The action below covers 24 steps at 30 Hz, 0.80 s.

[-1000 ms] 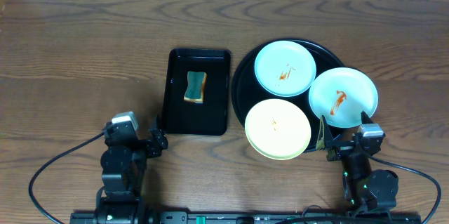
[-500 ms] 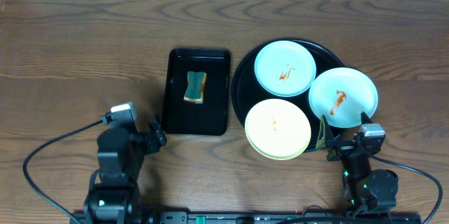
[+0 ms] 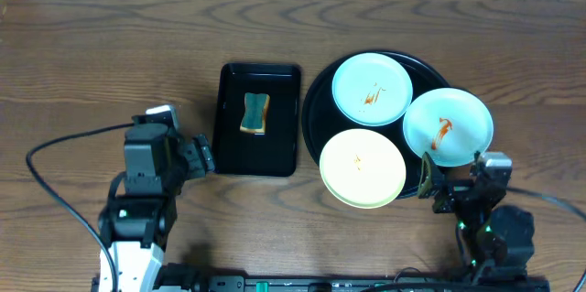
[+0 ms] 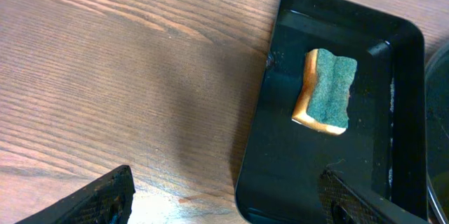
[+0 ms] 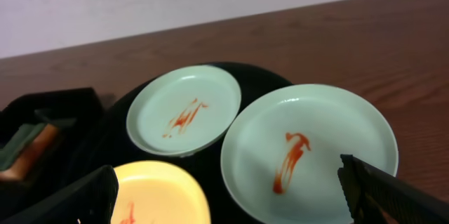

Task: Clean dirty plates on tray and stack at the side
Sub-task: 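Raise the left arm toward the sponge and the right arm toward the plates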

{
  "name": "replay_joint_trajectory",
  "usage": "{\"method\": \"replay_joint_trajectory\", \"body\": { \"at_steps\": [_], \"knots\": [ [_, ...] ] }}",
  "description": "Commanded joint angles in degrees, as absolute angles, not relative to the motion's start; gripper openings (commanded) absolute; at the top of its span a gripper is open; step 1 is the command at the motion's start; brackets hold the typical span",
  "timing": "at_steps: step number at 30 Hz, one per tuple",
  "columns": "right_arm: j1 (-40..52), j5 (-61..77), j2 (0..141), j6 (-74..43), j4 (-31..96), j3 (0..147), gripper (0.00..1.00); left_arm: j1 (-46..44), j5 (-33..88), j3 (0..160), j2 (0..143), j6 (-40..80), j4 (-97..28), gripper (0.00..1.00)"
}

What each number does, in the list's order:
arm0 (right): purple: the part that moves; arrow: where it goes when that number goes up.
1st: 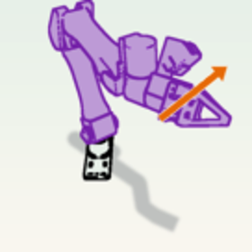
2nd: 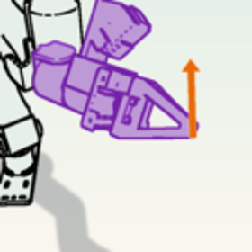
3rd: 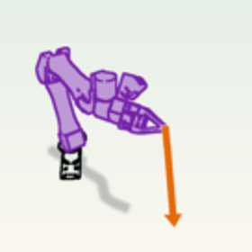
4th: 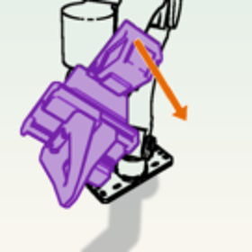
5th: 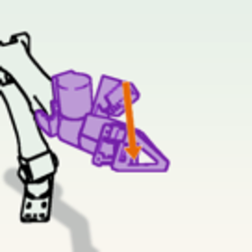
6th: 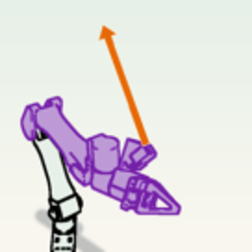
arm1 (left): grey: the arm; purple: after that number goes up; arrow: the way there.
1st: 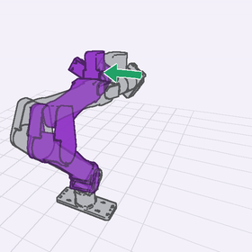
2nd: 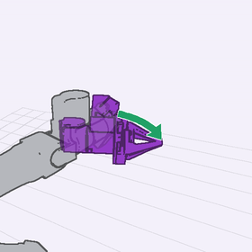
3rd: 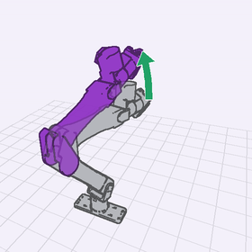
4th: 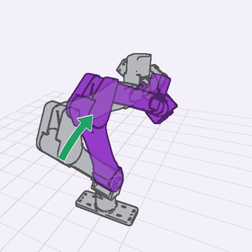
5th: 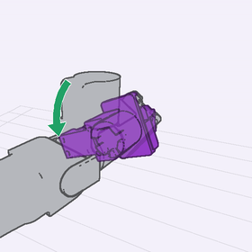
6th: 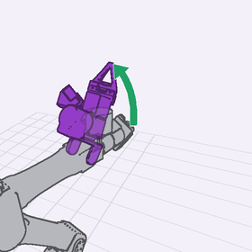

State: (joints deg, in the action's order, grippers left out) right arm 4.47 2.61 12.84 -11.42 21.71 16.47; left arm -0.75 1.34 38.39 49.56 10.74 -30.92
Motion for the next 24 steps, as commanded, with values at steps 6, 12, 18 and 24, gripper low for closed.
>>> {"method": "replay_joint_trajectory", "body": {
  "at_steps": [6,12,18,24],
  "knots": [
    [5.0,7.9,29.6,-12.2,28.9,30.6,0.99,-0.4,4.3,45.1,55.5,11.2,-35.6,0.84],
    [5.0,9.3,39.4,-12.2,34.6,38.5,0.99,-0.4,4.3,48.0,58.4,11.2,-37.3,0.84],
    [5.0,9.5,46.3,-12.2,39.5,42.7,0.99,-0.4,4.4,48.4,59.0,11.2,-39.0,0.84],
    [5.0,11.7,48.3,-12.2,40.1,42.9,0.99,-0.4,4.3,48.4,58.9,11.2,-39.0,0.84]
  ]
}}
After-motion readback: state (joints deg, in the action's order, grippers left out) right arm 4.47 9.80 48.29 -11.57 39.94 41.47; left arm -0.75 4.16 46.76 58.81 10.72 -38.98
